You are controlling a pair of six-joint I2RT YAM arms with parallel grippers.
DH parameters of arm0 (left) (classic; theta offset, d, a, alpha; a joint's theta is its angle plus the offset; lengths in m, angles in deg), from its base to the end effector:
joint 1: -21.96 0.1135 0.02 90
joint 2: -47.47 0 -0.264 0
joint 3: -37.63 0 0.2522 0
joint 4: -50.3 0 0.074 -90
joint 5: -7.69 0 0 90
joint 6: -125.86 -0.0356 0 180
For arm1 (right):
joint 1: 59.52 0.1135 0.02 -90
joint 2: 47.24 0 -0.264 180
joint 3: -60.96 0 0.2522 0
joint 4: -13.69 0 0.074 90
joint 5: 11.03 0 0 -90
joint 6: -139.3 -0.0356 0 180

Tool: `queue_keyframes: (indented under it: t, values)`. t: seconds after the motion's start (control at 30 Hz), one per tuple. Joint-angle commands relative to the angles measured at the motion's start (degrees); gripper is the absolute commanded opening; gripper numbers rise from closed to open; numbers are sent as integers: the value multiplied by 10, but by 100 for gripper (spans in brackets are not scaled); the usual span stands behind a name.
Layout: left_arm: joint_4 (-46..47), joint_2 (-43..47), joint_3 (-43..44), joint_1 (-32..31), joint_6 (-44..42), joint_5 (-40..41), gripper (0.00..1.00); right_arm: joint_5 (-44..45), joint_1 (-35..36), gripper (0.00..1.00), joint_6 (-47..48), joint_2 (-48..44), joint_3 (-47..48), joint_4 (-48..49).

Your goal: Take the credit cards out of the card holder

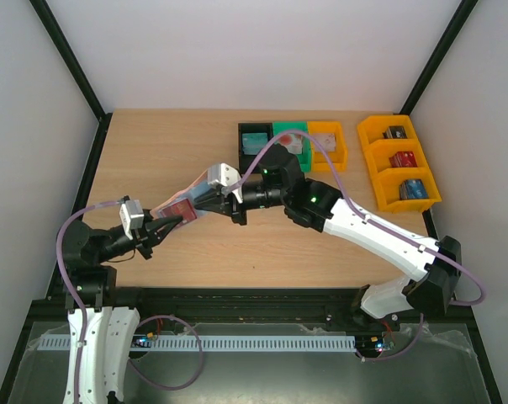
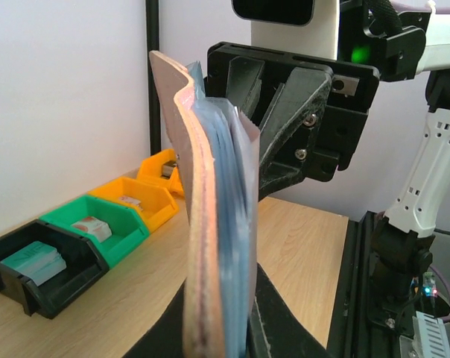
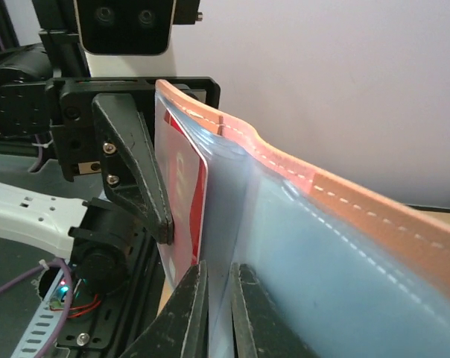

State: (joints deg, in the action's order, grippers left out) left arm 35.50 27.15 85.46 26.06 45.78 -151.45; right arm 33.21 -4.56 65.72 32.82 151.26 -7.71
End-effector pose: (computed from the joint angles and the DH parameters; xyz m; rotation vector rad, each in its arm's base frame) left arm 0.0828 -0.0274 0.3407 0.8656 1.2957 -0.8873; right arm 0.1626 0.2763 0.3992 -1.5203 1.0716 1.1768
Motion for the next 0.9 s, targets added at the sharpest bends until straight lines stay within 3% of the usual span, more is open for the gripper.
queue_keyframes:
  t: [0.0,0.17,0.23,0.33,0.53,0.77,0.87]
  values:
    - [38,7,2,-1,8,-26,2,51,2,10,-2,-5,-7,28]
    - [52,8,-3,-1,19,-22,2,-21,2,29,26,8,9,-21]
    - [51,8,-2,-1,17,-22,2,-33,3,32,17,19,16,-26]
    - [51,9,-3,-1,14,-24,2,-2,4,20,-16,30,14,10]
    - [42,10,-2,-1,5,-25,2,26,5,12,-36,35,15,35]
    - [49,9,-3,-1,3,-29,2,52,10,9,-69,43,12,78]
    - [46,9,-2,-1,-2,-31,2,43,12,14,-74,48,12,96]
